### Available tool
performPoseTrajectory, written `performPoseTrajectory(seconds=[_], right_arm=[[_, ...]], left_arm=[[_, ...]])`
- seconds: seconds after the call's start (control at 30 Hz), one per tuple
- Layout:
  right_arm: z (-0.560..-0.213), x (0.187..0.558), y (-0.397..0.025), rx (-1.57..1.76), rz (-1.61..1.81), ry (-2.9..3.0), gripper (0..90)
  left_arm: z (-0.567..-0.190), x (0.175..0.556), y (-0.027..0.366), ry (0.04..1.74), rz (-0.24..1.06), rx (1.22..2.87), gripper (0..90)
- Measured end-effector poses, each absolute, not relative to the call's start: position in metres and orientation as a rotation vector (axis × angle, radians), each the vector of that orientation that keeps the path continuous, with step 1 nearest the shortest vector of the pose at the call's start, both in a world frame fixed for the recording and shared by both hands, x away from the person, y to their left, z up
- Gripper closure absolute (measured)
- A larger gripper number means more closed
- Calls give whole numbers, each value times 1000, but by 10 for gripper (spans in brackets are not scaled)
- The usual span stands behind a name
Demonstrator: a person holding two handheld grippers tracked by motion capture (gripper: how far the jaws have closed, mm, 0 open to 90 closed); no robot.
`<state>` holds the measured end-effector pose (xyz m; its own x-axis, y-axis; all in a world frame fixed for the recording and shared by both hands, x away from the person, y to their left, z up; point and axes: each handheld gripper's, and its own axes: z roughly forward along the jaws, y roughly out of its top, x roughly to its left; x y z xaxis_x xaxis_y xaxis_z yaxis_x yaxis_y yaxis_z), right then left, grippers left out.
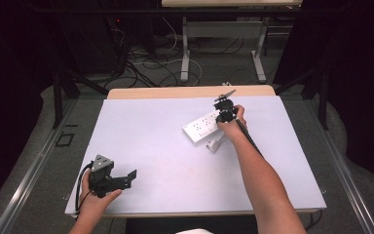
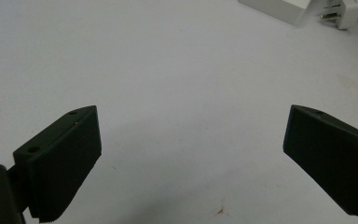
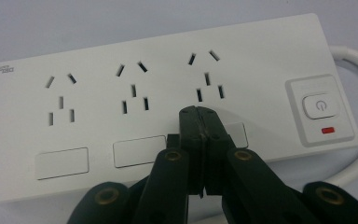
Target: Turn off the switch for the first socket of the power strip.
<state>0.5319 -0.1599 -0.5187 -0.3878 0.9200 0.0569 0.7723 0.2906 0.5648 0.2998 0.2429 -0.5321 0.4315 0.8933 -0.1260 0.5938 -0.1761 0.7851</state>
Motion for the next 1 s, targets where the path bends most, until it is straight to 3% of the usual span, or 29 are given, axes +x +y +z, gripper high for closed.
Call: performPoseTrajectory(seconds=[1.0], right_arm=[[-506,522,-172,1568,774,2236,827]], left_arm=[[-532,301,240,1251,472,1880,41]])
